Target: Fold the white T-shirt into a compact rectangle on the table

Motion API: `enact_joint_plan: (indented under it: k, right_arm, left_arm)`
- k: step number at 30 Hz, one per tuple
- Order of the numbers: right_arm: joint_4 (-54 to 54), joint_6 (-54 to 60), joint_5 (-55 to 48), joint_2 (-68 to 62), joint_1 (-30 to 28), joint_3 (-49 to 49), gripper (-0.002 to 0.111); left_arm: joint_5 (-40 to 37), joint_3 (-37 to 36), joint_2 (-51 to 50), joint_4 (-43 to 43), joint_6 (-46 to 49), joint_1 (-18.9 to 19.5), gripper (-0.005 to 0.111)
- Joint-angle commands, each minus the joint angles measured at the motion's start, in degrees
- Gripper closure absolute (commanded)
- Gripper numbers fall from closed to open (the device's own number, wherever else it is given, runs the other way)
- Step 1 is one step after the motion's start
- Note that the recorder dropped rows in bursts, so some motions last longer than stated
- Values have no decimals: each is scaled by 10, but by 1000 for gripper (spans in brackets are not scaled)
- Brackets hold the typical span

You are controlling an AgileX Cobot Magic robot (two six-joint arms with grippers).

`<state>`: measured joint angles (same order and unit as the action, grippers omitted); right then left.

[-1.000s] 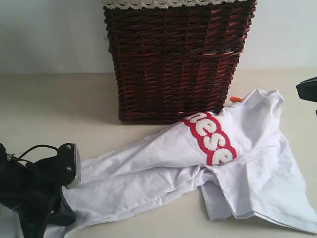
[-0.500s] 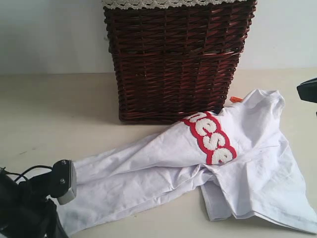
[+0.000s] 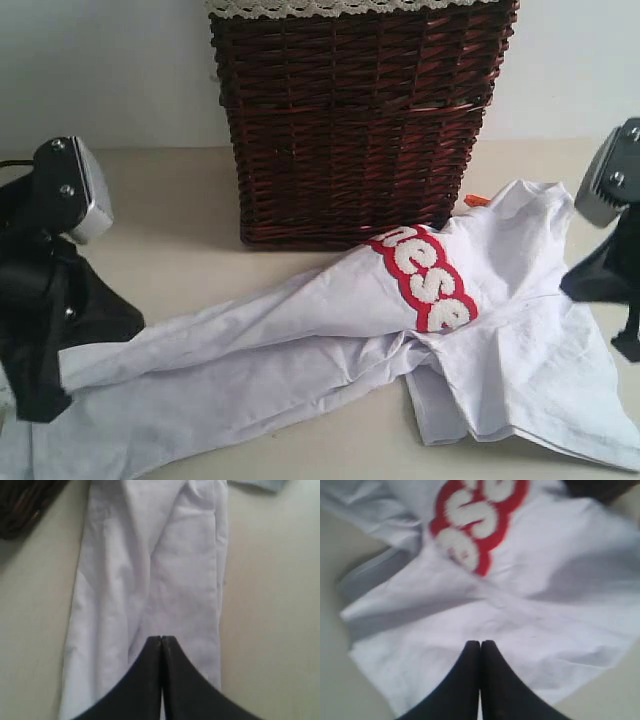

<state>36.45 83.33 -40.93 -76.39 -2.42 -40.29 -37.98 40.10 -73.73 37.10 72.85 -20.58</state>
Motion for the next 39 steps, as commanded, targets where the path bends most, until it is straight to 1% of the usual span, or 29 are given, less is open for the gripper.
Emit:
enact_joint_plan:
  k: [1, 3, 6, 8, 10, 13, 15, 19, 23, 25, 27, 29, 31, 35, 36, 39]
  right_arm:
    - [-48, 19, -93, -24, -2, -1, 108]
    - [-92, -24, -66, -24, -2, -1, 108]
    - [-131, -98, 66, -37, -2, -1, 108]
    - [-107, -98, 150, -59, -2, -1, 108]
    - [-22, -65, 207, -94, -2, -1, 108]
    - [76, 41, 207, -152, -2, -1, 108]
    - [119, 85, 199, -191, -2, -1, 108]
    - [197, 150, 216, -267, -2, -1, 108]
    - [319, 277, 192, -325, -2, -1, 108]
    - [375, 333, 184, -348, -2, -1, 108]
    - [396, 339, 184, -365, -2, -1, 108]
    - [389, 330, 189, -372, -2, -1, 108]
    - [341, 292, 197, -373, -2, 0, 108]
    - [203, 185, 198, -349, -2, 0, 108]
    - [109, 85, 195, -330, -2, 0, 108]
    - [-59, -106, 161, -299, -2, 0, 108]
  left_arm:
    - [-24, -4, 8, -145, -8, -1, 107]
    - [-11, -5, 8, -166, -20, 0, 107]
    - [15, -5, 2, -175, -27, -1, 107]
    - [24, -5, -9, -199, -27, -2, 107]
    - [25, -5, -22, -226, -28, -2, 107]
    - [40, -5, -43, -227, -29, -2, 107]
    - [51, -5, -51, -226, -29, -2, 107]
    - [60, -5, -58, -226, -33, -2, 107]
    - [78, -5, -63, -223, -76, -2, 107]
    - [79, -5, -65, -201, -80, -2, 107]
    - [74, -5, -67, -168, -80, -2, 107]
    - [70, -5, -68, -145, -80, -2, 107]
    - [66, -5, -71, -130, -80, -2, 107]
    - [66, -7, -92, -92, -75, -2, 107]
    - [64, -10, -104, -72, -68, -2, 107]
    - [47, -14, -111, -48, -68, -2, 107]
